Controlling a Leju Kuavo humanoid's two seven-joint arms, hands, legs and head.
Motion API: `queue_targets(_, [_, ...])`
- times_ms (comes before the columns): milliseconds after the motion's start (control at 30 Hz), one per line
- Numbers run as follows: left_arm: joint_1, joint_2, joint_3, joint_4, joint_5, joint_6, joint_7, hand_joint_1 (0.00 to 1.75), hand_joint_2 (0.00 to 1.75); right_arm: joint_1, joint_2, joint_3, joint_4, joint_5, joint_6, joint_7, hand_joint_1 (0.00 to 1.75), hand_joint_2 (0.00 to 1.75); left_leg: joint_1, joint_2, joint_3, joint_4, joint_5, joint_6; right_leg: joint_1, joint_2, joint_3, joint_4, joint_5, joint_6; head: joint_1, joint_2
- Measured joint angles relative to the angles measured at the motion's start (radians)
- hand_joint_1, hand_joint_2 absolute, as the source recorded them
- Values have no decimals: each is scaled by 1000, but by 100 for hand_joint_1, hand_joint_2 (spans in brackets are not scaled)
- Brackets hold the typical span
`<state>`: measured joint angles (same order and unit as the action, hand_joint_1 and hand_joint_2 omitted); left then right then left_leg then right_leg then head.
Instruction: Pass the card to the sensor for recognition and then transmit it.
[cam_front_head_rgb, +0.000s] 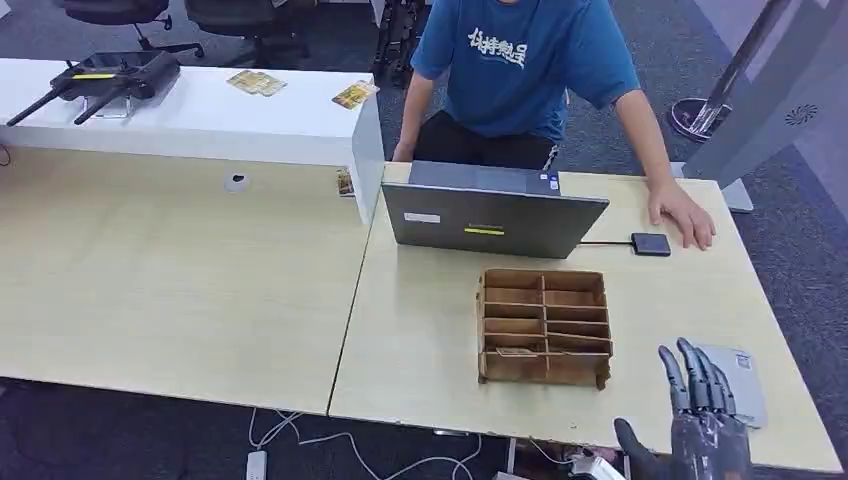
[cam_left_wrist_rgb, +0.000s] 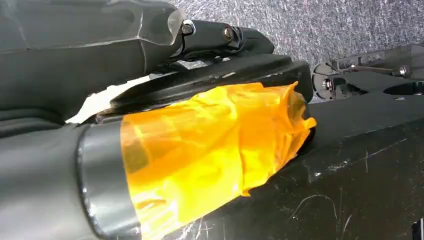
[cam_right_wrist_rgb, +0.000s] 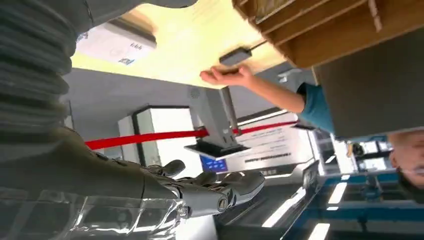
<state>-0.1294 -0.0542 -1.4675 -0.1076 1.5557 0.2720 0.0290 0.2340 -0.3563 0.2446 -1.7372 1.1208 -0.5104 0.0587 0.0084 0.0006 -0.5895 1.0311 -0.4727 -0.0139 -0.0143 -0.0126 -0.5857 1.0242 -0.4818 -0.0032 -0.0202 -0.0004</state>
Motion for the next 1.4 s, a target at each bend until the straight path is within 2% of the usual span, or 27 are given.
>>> queue_targets(300, [0,0,0,0,-12,-2,1,0,0,-149,-39,75,84,-50,104,-61,0,175,0,0,0,0,0,0,0,1,0,0,0,0,0,0])
queue_targets(500, [0,1,0,0,-17,-3,1,0,0,-225,-47,103,129,-62,122,-72,0,175,0,0,0,0,0,0,0,0,0,0,0,0,0,0])
queue_targets(1400, [0,1,0,0,-17,-3,1,0,0,-257,-49,135,169,-62,121,-72,0,175,0,0,0,0,0,0,0,0,0,0,0,0,0,0])
